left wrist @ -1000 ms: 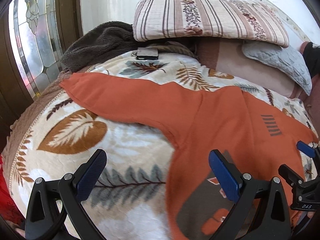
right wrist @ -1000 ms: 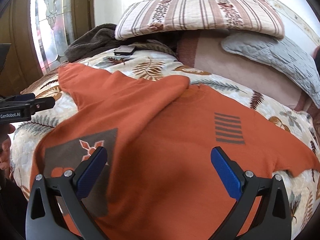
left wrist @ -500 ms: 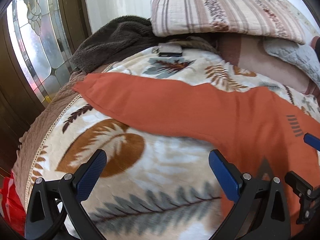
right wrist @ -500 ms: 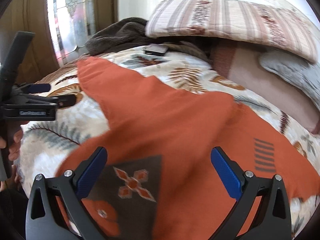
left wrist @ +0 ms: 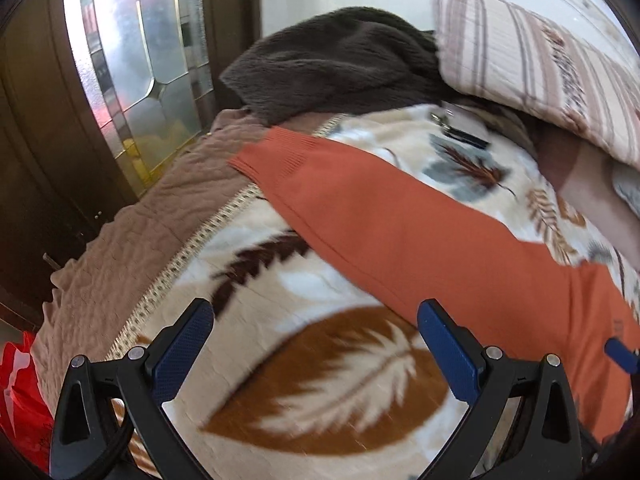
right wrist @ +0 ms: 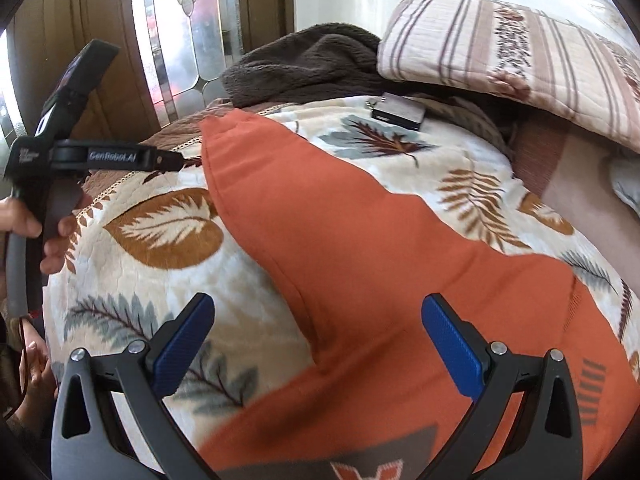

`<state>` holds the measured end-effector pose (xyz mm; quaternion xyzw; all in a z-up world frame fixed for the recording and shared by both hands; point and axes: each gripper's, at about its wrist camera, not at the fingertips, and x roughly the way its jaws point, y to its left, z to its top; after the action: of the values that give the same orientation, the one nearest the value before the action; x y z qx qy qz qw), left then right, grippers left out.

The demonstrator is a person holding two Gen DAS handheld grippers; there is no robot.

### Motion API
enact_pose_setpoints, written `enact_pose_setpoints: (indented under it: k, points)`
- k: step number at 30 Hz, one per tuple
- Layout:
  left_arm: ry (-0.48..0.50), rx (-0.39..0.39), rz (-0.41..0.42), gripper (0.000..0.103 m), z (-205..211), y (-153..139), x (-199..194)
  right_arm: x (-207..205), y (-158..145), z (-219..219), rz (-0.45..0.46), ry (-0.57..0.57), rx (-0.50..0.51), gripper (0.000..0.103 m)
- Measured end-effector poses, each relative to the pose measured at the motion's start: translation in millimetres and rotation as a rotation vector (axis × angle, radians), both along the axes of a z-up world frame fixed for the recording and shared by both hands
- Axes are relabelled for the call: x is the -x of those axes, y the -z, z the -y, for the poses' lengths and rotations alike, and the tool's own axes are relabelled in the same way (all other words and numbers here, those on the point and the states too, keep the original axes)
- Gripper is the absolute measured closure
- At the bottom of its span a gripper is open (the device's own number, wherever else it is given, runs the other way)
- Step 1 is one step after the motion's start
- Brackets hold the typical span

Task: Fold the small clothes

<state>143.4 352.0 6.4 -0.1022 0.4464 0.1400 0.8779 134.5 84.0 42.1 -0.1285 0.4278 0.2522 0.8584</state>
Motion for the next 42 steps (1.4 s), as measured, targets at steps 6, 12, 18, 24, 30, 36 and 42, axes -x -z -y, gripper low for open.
enact_pose_setpoints:
  k: [6, 12, 18, 24, 30, 36, 42]
  points:
    - [-0.014, -0.016, 0.014, 0.001, -9, 3, -15, -14, 6, -18, -0.002, -0.021, 0.013, 0.0]
    - [-0.011, -0.028, 0.002, 0.001, -15, 10, -33, -27, 11, -34, -0.002, -0.038, 0.029, 0.0]
    - [-0.067, 0.05, -0.025, 0.001, -47, 22, -64, -41, 19, -60, -0.011, -0.077, 0.055, 0.0]
    - [-0.109, 0.083, -0.067, 0.004, -70, 37, -98, -49, 32, -83, -0.027, -0.118, 0.084, 0.0]
    - [-0.129, 0.026, -0.117, 0.008, -74, 57, -128, -58, 51, -93, -0.06, -0.141, 0.107, 0.01]
    - [-0.15, -0.043, -0.086, 0.062, -72, 51, -127, -65, 67, -98, -0.082, -0.128, 0.1, 0.043]
    - [-0.167, 0.077, 0.035, 0.1, -83, 11, -93, -61, 55, -102, -0.107, -0.126, 0.023, 0.088]
